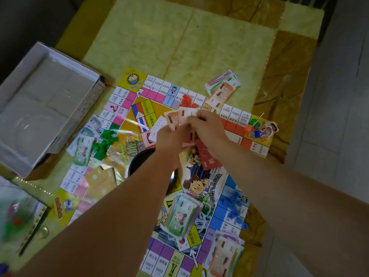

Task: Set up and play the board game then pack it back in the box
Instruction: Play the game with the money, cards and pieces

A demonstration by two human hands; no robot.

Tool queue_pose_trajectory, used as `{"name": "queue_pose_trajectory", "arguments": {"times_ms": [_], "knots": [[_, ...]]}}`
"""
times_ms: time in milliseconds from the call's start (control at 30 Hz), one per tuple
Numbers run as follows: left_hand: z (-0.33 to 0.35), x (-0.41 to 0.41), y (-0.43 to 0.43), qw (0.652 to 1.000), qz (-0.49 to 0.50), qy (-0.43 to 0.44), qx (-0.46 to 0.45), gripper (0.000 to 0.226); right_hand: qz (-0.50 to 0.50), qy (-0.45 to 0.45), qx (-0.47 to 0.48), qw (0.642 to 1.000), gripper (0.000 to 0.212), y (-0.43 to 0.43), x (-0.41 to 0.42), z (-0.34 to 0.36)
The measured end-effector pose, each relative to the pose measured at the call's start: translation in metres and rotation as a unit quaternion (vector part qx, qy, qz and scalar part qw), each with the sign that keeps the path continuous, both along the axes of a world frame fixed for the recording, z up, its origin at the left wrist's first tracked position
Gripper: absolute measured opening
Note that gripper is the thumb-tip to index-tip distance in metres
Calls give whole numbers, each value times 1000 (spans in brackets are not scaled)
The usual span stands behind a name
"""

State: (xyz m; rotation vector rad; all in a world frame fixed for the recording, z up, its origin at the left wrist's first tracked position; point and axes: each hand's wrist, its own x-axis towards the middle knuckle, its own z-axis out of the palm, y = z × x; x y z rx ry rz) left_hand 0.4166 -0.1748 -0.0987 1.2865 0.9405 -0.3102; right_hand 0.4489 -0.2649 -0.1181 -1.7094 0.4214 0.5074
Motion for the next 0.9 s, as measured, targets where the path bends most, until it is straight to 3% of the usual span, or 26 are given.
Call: {"name": "queue_pose_trajectory", "arguments": {"times_ms": [167, 333, 700, 900], "knots": [[5, -27, 42, 999, 54, 10, 3, 21, 57, 12, 19, 998, 17, 34, -21, 7], [7, -62, 99, 996, 78, 7, 48, 10, 146, 41, -11, 988, 24, 87, -46, 2], [-10, -121, 230, 955, 251, 24, 154, 27, 180, 27, -21, 983, 32, 215, -69, -4], [-10, -139, 266, 970, 228, 7, 81, 20, 151, 35, -30, 988, 18, 276, -58, -15]]}}
